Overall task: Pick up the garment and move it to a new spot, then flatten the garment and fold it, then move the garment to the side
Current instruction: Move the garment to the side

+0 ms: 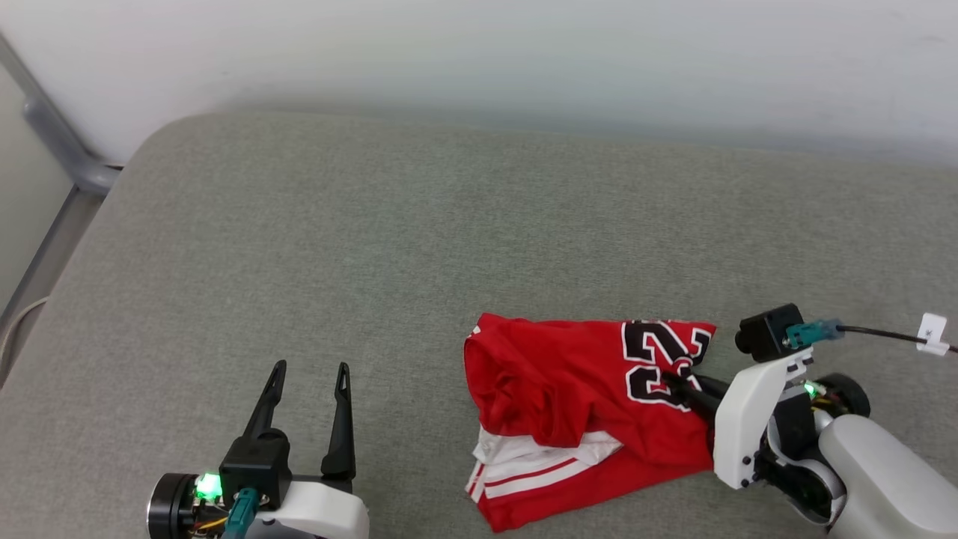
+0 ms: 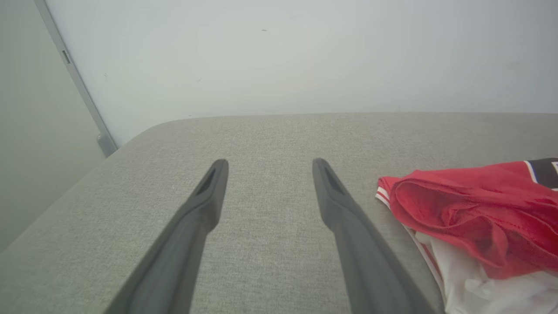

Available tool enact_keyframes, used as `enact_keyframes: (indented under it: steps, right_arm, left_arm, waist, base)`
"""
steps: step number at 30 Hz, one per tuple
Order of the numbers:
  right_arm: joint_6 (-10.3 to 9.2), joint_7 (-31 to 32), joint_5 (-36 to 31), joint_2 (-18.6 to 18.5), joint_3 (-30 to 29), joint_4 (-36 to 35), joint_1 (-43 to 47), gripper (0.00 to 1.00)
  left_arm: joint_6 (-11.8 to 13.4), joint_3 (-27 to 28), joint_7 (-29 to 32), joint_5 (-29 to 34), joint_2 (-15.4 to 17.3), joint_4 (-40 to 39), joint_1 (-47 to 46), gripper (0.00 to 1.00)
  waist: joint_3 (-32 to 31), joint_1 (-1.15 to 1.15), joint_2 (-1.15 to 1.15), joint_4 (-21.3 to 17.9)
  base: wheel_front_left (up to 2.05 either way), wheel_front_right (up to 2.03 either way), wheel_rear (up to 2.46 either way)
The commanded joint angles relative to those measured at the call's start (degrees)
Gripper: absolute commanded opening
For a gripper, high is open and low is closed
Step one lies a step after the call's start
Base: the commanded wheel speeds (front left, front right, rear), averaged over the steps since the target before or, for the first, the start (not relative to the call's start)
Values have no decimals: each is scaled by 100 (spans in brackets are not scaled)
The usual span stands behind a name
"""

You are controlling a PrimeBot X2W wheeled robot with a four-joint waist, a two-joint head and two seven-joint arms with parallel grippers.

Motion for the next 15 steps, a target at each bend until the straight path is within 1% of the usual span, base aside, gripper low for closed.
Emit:
enact_keyframes:
  steps: [1, 6, 12, 15]
  right_arm:
    - [-5, -108, -132, -150, 93, -103, -140, 0]
    - [-5, -246, -440, -573, 398, -454, -327, 0]
    - [-5, -214, -631, -1016, 449, -794, -537, 0]
    - [-6, -176, -638, -1202, 346, -940, -616, 0]
  left_arm:
    - [-22, 18, -11, -5, 0, -10, 52, 100]
    - [-5, 85, -11, -5, 2, -78, 152, 100]
    - [44, 95, -11, 16, -9, -149, 136, 100]
    - [50, 82, -11, 42, -11, -171, 52, 100]
  waist:
    - [-51, 0, 0, -84]
    - [-104, 0, 0, -387]
    - [-36, 0, 0, -888]
    - [46, 0, 0, -1130]
  base:
    - [0, 0, 0]
    - [0, 0, 0]
    - [0, 0, 0]
    - [0, 0, 0]
